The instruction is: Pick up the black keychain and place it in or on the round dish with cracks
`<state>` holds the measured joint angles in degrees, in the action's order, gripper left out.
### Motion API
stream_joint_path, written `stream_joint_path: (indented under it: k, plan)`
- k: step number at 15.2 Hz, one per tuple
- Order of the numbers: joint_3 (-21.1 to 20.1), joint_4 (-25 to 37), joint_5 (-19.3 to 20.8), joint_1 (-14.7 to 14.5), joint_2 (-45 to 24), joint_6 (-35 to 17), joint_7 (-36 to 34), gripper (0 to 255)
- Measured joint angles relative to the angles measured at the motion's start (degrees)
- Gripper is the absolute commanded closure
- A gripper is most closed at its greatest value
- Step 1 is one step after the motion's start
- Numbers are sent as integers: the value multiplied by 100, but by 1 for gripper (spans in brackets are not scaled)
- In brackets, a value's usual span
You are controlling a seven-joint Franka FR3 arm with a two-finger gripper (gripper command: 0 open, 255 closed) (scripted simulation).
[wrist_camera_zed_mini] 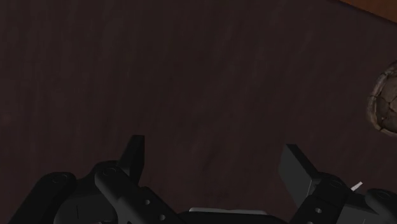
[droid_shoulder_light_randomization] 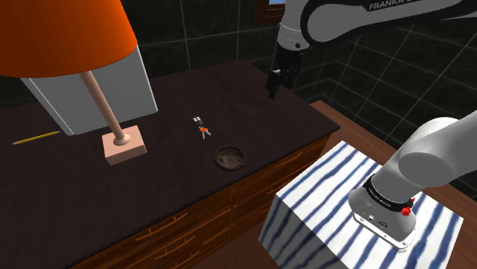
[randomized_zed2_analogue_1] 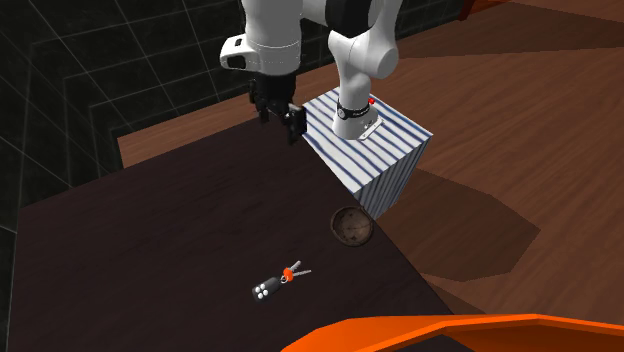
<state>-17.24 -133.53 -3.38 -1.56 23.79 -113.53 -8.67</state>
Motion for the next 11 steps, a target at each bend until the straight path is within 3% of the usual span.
stream_joint_path:
  k: [4, 11]
  plan:
    - [-382, 437, 151, -10, -797, -343, -556, 0]
    - [-876, 1610, 844, -106, -2434, -660, -1640, 0]
